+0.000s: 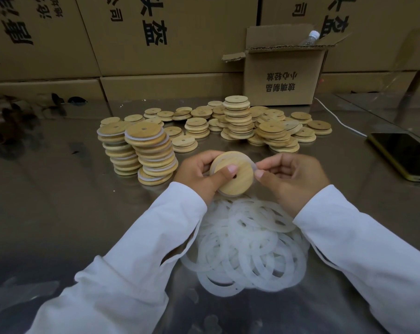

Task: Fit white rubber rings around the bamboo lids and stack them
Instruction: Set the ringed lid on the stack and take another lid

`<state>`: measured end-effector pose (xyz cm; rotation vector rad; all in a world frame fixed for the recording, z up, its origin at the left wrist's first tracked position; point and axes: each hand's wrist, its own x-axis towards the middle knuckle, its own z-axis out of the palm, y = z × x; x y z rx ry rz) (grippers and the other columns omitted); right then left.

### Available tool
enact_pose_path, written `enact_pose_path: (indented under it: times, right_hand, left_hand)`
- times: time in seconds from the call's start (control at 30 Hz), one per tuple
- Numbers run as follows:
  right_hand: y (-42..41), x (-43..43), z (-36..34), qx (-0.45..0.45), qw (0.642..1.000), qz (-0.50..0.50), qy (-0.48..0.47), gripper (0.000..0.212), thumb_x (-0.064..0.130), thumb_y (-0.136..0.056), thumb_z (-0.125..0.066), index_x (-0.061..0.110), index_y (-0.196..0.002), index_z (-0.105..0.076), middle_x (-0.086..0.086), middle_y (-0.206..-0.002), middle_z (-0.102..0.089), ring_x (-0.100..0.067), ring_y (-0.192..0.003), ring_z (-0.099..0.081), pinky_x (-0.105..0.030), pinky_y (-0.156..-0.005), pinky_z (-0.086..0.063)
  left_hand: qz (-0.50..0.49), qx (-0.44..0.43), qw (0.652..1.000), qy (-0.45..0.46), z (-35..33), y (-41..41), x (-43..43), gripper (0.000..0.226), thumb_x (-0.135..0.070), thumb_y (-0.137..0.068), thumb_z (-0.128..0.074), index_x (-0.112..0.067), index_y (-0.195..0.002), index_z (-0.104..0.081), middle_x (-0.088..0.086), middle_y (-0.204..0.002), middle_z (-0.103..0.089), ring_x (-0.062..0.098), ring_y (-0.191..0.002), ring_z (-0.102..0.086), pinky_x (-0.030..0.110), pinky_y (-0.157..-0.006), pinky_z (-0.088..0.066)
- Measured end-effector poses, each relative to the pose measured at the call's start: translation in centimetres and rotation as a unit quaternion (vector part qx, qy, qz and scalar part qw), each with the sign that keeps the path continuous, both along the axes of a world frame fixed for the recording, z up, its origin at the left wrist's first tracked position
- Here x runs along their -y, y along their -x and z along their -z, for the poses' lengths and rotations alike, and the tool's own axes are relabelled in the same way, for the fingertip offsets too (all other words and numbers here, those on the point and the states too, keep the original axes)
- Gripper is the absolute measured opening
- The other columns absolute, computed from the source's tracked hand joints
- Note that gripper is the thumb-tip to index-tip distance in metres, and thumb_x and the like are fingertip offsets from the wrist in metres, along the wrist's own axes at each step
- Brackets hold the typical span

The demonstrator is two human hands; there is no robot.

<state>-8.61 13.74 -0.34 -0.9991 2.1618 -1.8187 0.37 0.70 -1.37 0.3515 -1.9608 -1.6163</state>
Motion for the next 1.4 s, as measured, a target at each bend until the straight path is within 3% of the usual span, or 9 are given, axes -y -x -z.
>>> enact_pose_path:
  times: [0.17,0.37,0.47,0.53,0.73,0.87,1.0,1.17,1.4]
  right_hand:
    - [-0.2,-0.1,-0.3,-0.013,1.000,-0.002,-0.028,0.024,0.004,-0.081,-0.066,0.025,-0.070,-0.061,0.005,-0.073,-0.064,-0.006,-0.067,-0.058,-0.010,-0.063,-0.047]
    - [-0.4,-0.5,-1.0,0.013,0.999,-0.019,-0.036,0.018,0.005,-0.080,-0.066,0.021,-0.074,-0.065,0.003,-0.064,-0.063,-0.004,-0.057,-0.059,-0.013,-0.060,-0.048]
    - [-0.5,-0.5,-1.0,0.013,0.999,-0.013,-0.046,0.019,0.004,-0.081,-0.065,0.022,-0.073,-0.064,0.001,-0.066,-0.063,-0.014,-0.063,-0.060,-0.023,-0.066,-0.050]
    - [-0.6,-0.5,-0.9,0.010,0.999,-0.008,-0.051,0.020,0.005,-0.082,-0.064,0.022,-0.073,-0.063,0.000,-0.069,-0.064,-0.018,-0.068,-0.061,-0.026,-0.070,-0.050]
    - [-0.8,-0.5,-1.1,0.023,0.999,-0.016,-0.039,0.020,0.004,-0.082,-0.065,0.022,-0.072,-0.063,0.003,-0.064,-0.063,-0.009,-0.058,-0.058,-0.010,-0.054,-0.047]
    - [-0.7,-0.5,-1.1,0.024,0.999,-0.015,-0.044,0.021,0.004,-0.082,-0.064,0.023,-0.072,-0.063,0.003,-0.064,-0.063,-0.005,-0.056,-0.058,-0.013,-0.059,-0.048]
    - [-0.7,-0.6,-1.1,0.033,0.998,-0.020,-0.046,0.021,0.004,-0.082,-0.064,0.023,-0.072,-0.063,0.004,-0.061,-0.062,-0.003,-0.054,-0.058,-0.013,-0.059,-0.048]
    - [-0.5,-0.7,-1.2,0.048,0.997,-0.030,-0.043,0.020,0.002,-0.081,-0.064,0.020,-0.073,-0.064,0.002,-0.059,-0.061,0.002,-0.048,-0.055,-0.010,-0.055,-0.047]
    - [-0.4,-0.7,-1.3,0.110,0.993,-0.043,-0.023,0.020,-0.001,-0.080,-0.065,0.016,-0.071,-0.064,0.001,-0.056,-0.061,0.000,-0.044,-0.054,-0.009,-0.052,-0.047]
  left_hand:
    - [-0.008,0.004,1.000,-0.014,0.0,0.1,0.0,0.015,-0.009,-0.082,-0.065,-0.023,-0.087,-0.066,0.003,-0.085,-0.068,0.023,-0.088,-0.064,0.039,-0.080,-0.053]
    - [0.001,-0.004,1.000,-0.012,-0.1,0.0,0.0,0.016,-0.009,-0.082,-0.066,-0.024,-0.086,-0.066,0.000,-0.083,-0.068,0.020,-0.086,-0.063,0.042,-0.082,-0.053]
    - [0.001,-0.006,1.000,0.003,-0.2,-0.1,-0.1,0.015,-0.018,-0.074,-0.071,-0.026,-0.085,-0.066,-0.003,-0.083,-0.068,0.016,-0.085,-0.064,0.037,-0.080,-0.054]
    - [-0.002,-0.006,1.000,0.013,-0.2,-0.1,-0.2,0.015,-0.018,-0.074,-0.071,-0.026,-0.086,-0.065,-0.002,-0.085,-0.068,0.017,-0.088,-0.064,0.042,-0.084,-0.054]
    - [-0.013,-0.019,0.999,0.049,-0.4,-0.2,-0.3,0.020,-0.029,-0.067,-0.063,-0.028,-0.087,-0.063,-0.005,-0.088,-0.067,0.019,-0.094,-0.064,0.043,-0.085,-0.053]
    - [-0.001,-0.018,0.999,0.037,-0.2,-0.1,-0.1,0.016,-0.025,-0.070,-0.066,-0.028,-0.086,-0.064,-0.006,-0.085,-0.067,0.017,-0.091,-0.064,0.039,-0.082,-0.054]
    - [0.014,-0.009,1.000,0.023,-0.1,0.0,0.3,0.017,-0.010,-0.082,-0.066,-0.026,-0.086,-0.065,-0.003,-0.086,-0.068,0.019,-0.090,-0.064,0.044,-0.086,-0.052]
    - [0.032,-0.005,0.999,0.006,-0.1,-0.1,0.2,0.021,-0.025,-0.067,-0.065,-0.024,-0.088,-0.066,-0.001,-0.085,-0.068,0.018,-0.087,-0.064,0.042,-0.085,-0.053]
    - [0.017,-0.019,0.998,0.052,-0.2,-0.1,0.1,0.021,-0.027,-0.069,-0.062,-0.027,-0.089,-0.064,-0.004,-0.088,-0.067,0.017,-0.091,-0.064,0.041,-0.082,-0.054]
